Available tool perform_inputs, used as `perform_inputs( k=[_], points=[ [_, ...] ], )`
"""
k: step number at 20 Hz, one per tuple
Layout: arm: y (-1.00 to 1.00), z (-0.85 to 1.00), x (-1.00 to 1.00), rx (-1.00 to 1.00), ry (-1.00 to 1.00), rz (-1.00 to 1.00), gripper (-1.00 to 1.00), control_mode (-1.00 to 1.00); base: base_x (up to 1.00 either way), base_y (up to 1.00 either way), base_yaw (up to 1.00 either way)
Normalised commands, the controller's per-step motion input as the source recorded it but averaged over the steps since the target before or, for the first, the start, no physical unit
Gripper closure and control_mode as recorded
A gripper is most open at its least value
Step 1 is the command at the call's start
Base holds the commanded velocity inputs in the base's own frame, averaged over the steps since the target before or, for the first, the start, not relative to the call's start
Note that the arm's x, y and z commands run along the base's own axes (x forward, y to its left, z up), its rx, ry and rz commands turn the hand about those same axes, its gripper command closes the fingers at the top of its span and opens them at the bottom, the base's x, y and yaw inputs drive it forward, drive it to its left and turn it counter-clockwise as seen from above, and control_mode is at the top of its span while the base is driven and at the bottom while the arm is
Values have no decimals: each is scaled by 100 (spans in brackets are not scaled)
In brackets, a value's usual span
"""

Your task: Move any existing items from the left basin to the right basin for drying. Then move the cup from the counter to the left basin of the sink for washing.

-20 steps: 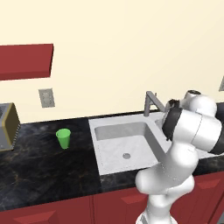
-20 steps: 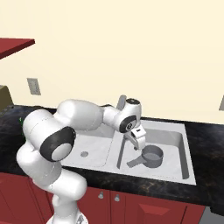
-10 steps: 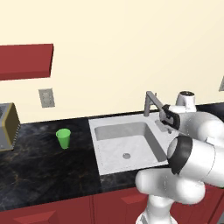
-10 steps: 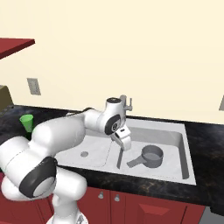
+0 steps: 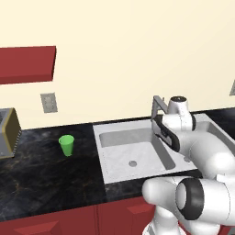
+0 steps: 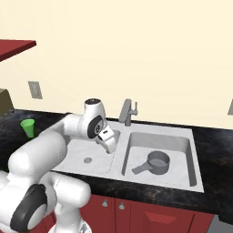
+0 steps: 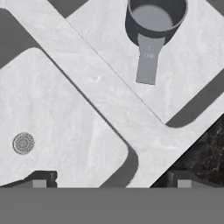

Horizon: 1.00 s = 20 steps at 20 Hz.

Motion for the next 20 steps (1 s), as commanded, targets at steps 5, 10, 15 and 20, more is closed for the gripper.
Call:
perform_inputs(
  k=[5,10,15,20],
  points=[
    [80,26,0,0,4,10,-100,-100,0,0,0],
    [78,27,1,0,4,13,-100,-100,0,0,0],
    [75,16,10,0,2,19,-100,-100,0,0,0],
    [70,8,10,0,0,25,-100,-100,0,0,0]
  ],
)
